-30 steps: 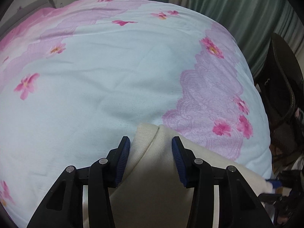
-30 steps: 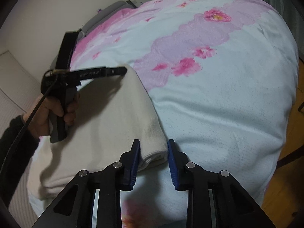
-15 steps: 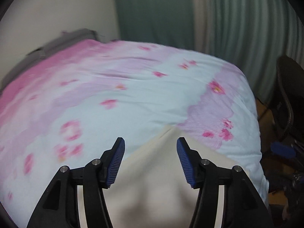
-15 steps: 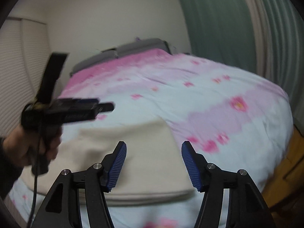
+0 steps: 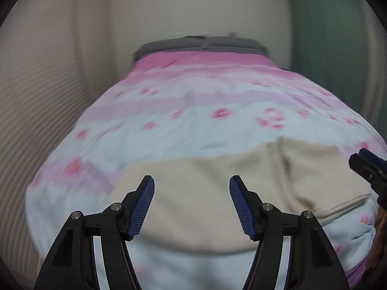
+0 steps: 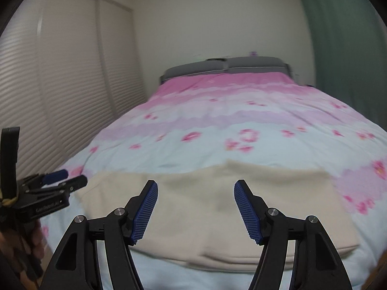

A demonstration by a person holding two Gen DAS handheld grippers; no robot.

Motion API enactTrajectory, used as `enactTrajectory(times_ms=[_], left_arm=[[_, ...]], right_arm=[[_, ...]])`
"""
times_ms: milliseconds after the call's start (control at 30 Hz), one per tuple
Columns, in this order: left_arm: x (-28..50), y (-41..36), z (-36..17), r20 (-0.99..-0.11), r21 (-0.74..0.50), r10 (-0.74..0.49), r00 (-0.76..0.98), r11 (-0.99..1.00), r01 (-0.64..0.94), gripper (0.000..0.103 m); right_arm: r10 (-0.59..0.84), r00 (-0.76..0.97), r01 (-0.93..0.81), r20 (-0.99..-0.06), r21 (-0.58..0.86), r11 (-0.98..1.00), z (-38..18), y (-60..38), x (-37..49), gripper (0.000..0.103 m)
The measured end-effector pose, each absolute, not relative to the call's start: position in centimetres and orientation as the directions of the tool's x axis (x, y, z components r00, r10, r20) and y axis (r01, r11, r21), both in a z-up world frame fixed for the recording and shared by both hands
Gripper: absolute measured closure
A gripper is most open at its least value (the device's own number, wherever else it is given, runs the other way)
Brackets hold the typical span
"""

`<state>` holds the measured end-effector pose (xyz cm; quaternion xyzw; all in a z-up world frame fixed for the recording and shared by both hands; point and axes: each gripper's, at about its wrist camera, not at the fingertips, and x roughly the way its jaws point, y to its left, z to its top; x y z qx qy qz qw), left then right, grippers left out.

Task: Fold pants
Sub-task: 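Grasp the trouser waistband with the left gripper and lift it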

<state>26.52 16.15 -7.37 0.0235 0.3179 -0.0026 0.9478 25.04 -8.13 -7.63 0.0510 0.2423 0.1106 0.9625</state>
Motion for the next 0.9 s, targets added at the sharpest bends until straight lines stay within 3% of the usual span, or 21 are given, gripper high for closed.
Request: enactTrajectory(times_ms=[200,433,633,900], left_arm=[[24.9,23.1,-11.7,-0.646,-0.107,0.046,0.762,0.983,-0.151,0.039],[25.8,26.1,-15.5,-0.655,-0.322,-0.057,0.754,0.923,-0.21,0.039],[27.8,28.2,-17.9,-0.661,-0.46,-0.07,0.747,0.825,-0.329,0.039],[30.2,29.7,-21.8,-0.632,-0.647,-0.209,0.747,0.673,-0.359,0.04]], right_arm=[[0.303,0.815,-0.313,-0.494,0.065,0.947,-9.6,0.0,25.8,0.036],[0.356,0.769,-0.416,-0.53,0.007,0.909,-10.4,4.7,28.2,0.036],[0.392,0.743,-0.516,-0.543,-0.09,0.852,-8.9,8.0,34.7,0.036],[0.444,0.685,-0.564,-0.578,-0.034,0.825,-9.9,10.9,39.1,0.036]])
